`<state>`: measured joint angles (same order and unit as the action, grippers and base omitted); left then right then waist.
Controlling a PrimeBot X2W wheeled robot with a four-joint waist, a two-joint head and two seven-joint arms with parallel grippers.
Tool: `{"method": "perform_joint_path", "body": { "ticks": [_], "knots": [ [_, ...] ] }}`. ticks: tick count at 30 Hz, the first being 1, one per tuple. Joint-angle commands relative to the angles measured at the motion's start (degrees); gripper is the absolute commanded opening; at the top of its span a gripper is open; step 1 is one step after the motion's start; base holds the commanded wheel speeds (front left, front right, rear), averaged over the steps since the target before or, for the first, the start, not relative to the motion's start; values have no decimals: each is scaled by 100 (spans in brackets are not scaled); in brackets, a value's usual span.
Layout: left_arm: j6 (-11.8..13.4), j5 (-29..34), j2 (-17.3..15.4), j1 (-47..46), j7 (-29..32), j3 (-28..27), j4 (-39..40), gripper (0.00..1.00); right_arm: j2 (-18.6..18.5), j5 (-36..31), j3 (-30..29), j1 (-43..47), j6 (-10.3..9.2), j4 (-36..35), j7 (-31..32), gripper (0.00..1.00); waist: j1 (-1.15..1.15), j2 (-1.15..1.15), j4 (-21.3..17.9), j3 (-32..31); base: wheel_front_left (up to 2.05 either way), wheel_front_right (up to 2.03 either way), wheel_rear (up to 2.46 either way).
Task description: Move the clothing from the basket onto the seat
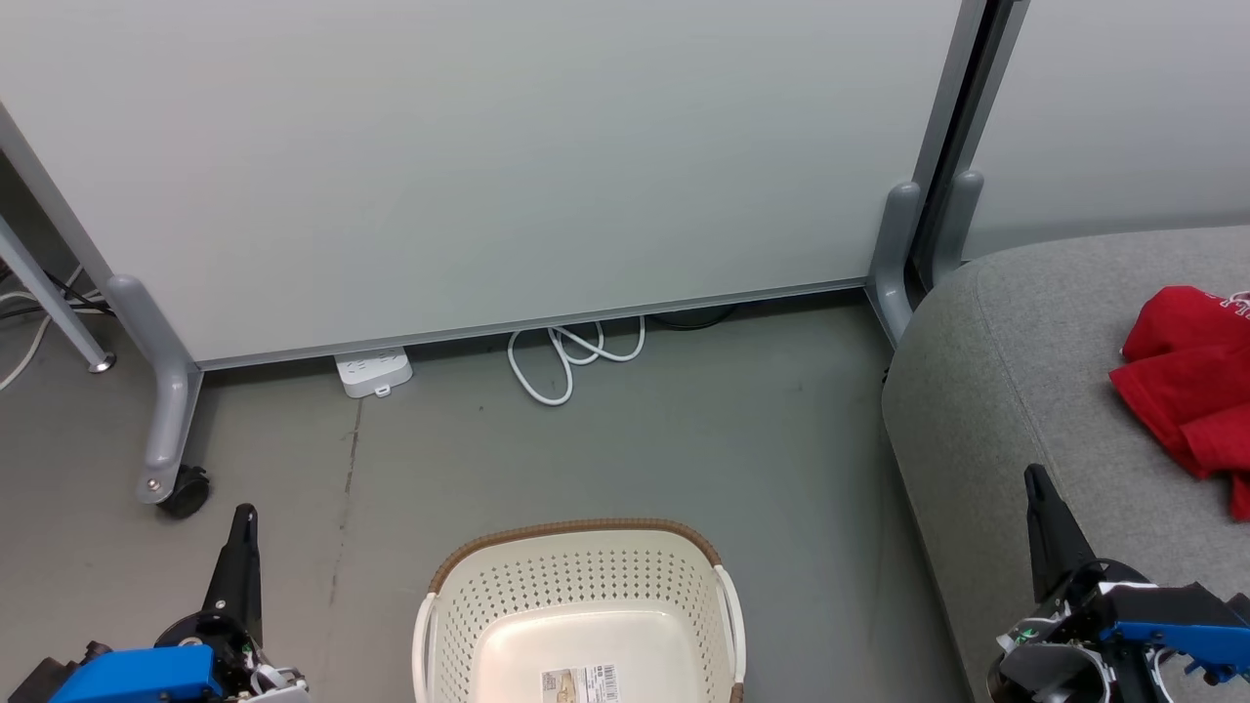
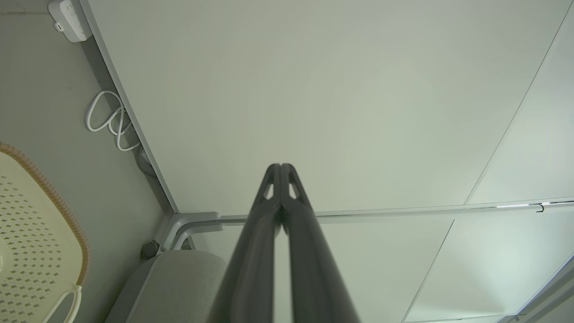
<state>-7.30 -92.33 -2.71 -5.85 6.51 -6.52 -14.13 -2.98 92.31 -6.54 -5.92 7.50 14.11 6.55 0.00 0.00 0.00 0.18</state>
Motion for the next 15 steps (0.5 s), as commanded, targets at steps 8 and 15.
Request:
{"method": "perform_joint_path", "body": {
  "ticks": [8,15],
  "knots": [
    [-37,-16,-32,-70,27,-18,14,0,20,17,-6,-57,-2,-16,19,0,0,0,0,0,0,0,0],
    [-36,-16,-32,-69,27,-18,14,0,20,18,-6,-57,-2,-16,18,0,0,0,0,0,0,0,0]
  ]
}}
